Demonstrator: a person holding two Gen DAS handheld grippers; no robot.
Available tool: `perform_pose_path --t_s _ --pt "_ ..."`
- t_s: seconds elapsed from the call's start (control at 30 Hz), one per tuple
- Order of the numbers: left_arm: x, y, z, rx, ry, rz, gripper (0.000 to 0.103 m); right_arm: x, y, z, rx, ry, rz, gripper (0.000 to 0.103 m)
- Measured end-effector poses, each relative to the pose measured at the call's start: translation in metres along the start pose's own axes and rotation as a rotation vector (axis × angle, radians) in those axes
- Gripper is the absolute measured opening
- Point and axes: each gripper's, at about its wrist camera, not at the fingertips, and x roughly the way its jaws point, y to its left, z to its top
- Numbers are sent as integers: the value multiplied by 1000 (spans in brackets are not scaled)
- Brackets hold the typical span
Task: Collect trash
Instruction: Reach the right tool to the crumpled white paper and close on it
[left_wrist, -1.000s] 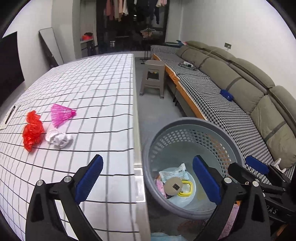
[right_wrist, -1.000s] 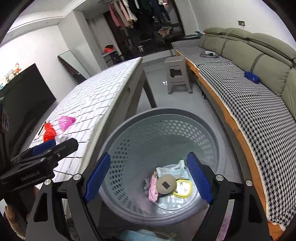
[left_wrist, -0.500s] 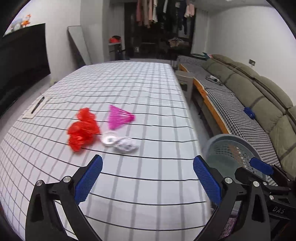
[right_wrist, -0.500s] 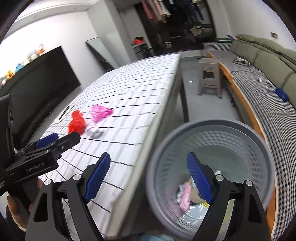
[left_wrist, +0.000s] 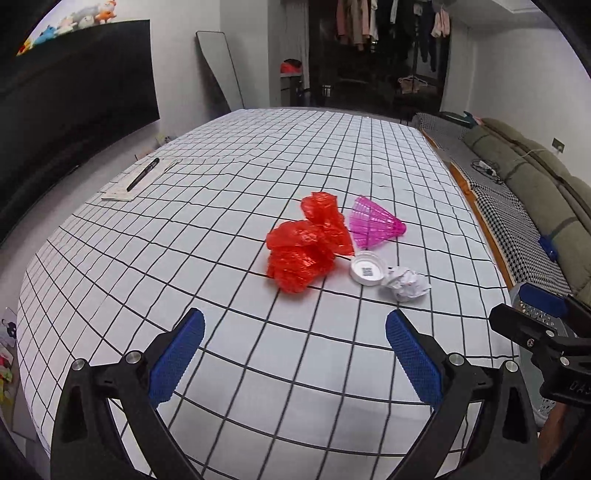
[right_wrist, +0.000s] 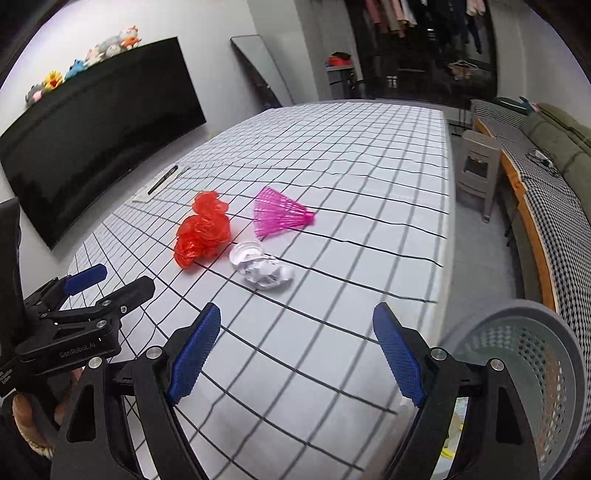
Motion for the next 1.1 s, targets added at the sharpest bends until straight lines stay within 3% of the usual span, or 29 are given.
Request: perform_pose_path --t_s 0.4,0.5,0.83,0.9,0.97,1.1 --pt "23 35 8 -39 27 50 97 60 23 28 -94 112 -17 81" --pt "29 42 11 -50 34 58 97 75 30 31 -122 134 -59 81" --pt "43 46 14 -35 54 59 97 103 33 35 -143 172 -88 80" --pt "45 46 15 -35 57 57 97 105 33 34 -146 178 -95 74" --pt "46 46 16 -33 61 54 97 109 34 34 -149 192 -96 61" --pt "48 43 17 -30 68 43 97 108 36 32 -163 177 -109 51"
